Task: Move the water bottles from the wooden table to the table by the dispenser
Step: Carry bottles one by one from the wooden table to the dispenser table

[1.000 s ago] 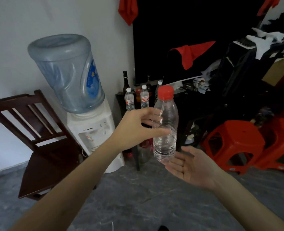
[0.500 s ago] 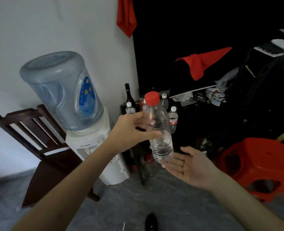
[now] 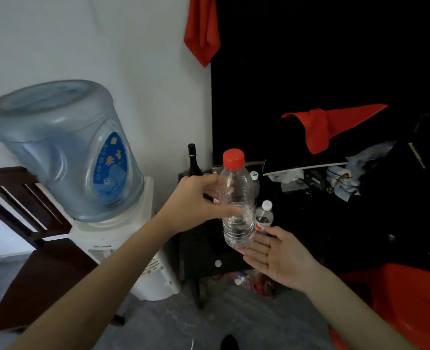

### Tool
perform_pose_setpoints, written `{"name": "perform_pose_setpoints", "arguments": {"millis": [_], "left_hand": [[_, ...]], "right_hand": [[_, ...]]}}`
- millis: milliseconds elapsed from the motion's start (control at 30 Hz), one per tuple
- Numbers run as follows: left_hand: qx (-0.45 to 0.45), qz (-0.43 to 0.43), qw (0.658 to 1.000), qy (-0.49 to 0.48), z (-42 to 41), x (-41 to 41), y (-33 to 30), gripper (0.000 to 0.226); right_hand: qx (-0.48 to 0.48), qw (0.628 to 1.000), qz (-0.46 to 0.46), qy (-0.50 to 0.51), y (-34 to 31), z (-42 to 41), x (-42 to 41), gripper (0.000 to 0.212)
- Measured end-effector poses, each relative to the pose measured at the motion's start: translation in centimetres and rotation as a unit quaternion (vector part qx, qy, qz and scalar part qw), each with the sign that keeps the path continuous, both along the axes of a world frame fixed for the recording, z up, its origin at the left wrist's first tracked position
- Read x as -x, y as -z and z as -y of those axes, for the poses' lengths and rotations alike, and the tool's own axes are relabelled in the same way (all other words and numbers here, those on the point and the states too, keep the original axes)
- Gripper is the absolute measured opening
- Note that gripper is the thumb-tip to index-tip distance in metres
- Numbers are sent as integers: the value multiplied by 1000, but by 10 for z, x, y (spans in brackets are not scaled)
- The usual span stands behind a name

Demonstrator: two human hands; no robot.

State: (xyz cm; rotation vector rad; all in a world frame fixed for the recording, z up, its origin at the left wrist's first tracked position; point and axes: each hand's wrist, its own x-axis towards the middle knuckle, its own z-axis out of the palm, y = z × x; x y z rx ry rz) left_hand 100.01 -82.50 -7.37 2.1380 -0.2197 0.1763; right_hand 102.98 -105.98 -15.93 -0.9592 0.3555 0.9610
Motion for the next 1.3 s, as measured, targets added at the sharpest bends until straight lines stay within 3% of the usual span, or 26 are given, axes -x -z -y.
{"name": "perform_pose_setpoints", "arguments": {"millis": [200,467,867,1300], "left_hand": [[13,-2,1000,3,0,-61,8,49],[-7,-44,999,-20,-12,-81,40,48],[-31,-152,977,-145,-14,-80,161,51],[-30,-216,963,-160,-17,-110,245,57]], "right_hand": [[-5,1000,-11,10,7,8,-65,48],[-2,996,-77,-37,49,-8,-103,48],[67,972,-221,-49,155,-55,-145,61],[148,968,-202,-3,225,-90,-169,64]]}}
